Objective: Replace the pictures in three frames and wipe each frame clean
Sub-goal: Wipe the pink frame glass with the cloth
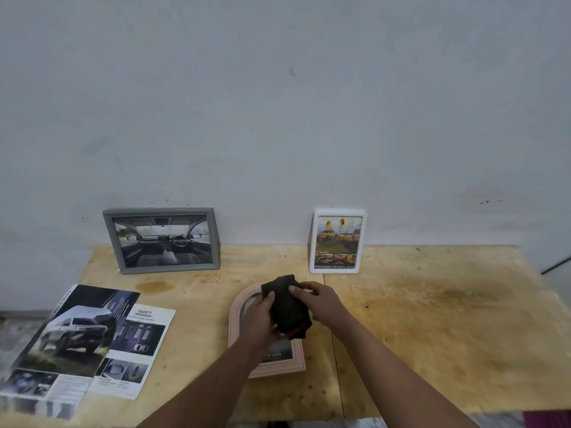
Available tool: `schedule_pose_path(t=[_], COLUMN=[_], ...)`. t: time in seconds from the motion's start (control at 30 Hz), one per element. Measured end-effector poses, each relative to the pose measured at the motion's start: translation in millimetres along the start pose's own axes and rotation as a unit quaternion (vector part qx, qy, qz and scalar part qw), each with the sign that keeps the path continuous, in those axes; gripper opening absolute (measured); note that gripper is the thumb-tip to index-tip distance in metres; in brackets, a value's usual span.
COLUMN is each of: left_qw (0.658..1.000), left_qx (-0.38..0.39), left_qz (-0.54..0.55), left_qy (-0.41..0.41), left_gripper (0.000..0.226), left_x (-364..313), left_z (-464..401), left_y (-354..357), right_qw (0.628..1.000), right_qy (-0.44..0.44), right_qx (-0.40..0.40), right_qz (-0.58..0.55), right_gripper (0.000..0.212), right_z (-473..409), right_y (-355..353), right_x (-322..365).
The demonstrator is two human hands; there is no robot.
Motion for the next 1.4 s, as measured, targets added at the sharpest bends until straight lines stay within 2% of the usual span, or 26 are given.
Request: schedule_pose_path(t=[0.07, 0.13, 0.2, 0.33, 0.43, 0.53, 0.67, 0.8, 0.87, 0.93, 0.97, 1.03, 1.1, 1.17, 1.23, 1.33, 1.4], left_qw=[1.0, 0.999, 0.998, 0.998, 0.996, 0.995, 0.993, 0.98, 0.979, 0.977, 0.975, 0.968, 0.937, 0.889, 0.821, 0.703, 0.667], left_qx=[0.002, 0.001, -0.005, 0.004, 0.015, 0.016, -0.04, -0.126, -0.134, -0.142, -0.146, -0.149, -0.141, -0.117, -0.097, -0.079, -0.073], left_qz=[-0.013, -0.043, -0.059, -0.059, -0.081, -0.082, -0.09, -0.131, -0.129, -0.133, -0.145, -0.197, -0.321, -0.442, -0.557, -0.693, -0.724], left_qy=[0.004, 0.011, 0.002, -0.029, -0.041, -0.062, -0.066, -0.076, -0.085, -0.09, -0.081, -0.049, -0.006, 0.03, 0.076, 0.138, 0.158], left_gripper=[0.031, 0.026, 0.026, 0.022, 0.03, 0.034, 0.027, 0.029, 0.026, 0.017, 0.012, 0.013, 0.027, 0.042, 0.059, 0.087, 0.096], left_x=[-3.3, -5.0, -2.2, 6.1, 11.6, 17.6, 24.2, 38.5, 45.2, 51.2, 53.0, 53.6, 51.5, 49.3, 48.0, 59.5, 65.1], left_z=[3.0, 5.5, 5.7, 10.3, 10.5, 10.8, 10.5, 7.8, 12.1, 15.8, 16.1, 13.6, 5.4, -3.7, -16.1, -40.5, -49.8], left_y=[-3.3, -8.1, -13.8, -18.5, -23.1, -28.9, -43.4, -84.2, -101.6, -118.3, -126.6, -141.1, -151.7, -157.6, -163.3, -176.8, -182.6], right_qw=[0.991, 0.979, 0.966, 0.955, 0.95, 0.932, 0.909, 0.866, 0.833, 0.793, 0.779, 0.768, 0.791, 0.823, 0.846, 0.881, 0.915], right_qy=[0.073, 0.084, 0.093, 0.127, 0.143, 0.156, 0.187, 0.261, 0.284, 0.285, 0.288, 0.313, 0.329, 0.332, 0.323, 0.308, 0.273], right_qx=[0.058, 0.089, 0.101, 0.114, 0.107, 0.133, 0.122, 0.086, 0.061, 0.038, 0.032, 0.034, 0.038, 0.028, 0.012, -0.007, -0.03], right_qz=[-0.095, -0.162, -0.217, -0.243, -0.256, -0.298, -0.352, -0.418, -0.471, -0.537, -0.556, -0.558, -0.514, -0.459, -0.424, -0.359, -0.294], right_gripper=[0.045, 0.035, 0.036, 0.049, 0.05, 0.054, 0.054, 0.053, 0.053, 0.064, 0.069, 0.062, 0.051, 0.043, 0.038, 0.033, 0.027], right_z=[7.9, 13.5, 17.9, 24.0, 24.3, 24.0, 25.1, 36.2, 43.3, 46.9, 48.9, 56.2, 64.3, 71.5, 77.5, 74.3, 57.1], right_y=[4.2, 6.2, 12.3, 33.1, 40.3, 48.3, 55.2, 60.1, 61.6, 63.3, 64.5, 69.4, 73.6, 74.7, 76.0, 82.3, 81.8], right_x=[-12.7, -21.0, -28.8, -47.5, -58.3, -64.2, -71.0, -85.6, -92.4, -98.8, -102.7, -109.0, -112.9, -114.8, -114.6, -113.8, -108.1])
Point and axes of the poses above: each hand's wrist, its own z-axis away from the middle knuckle, its own y-axis out of the palm, x = y × z, the point moved 6 cm from there along -z, towards the middle knuckle, and after that the axes turned 1 degree about -y, right-handed, at the moved point
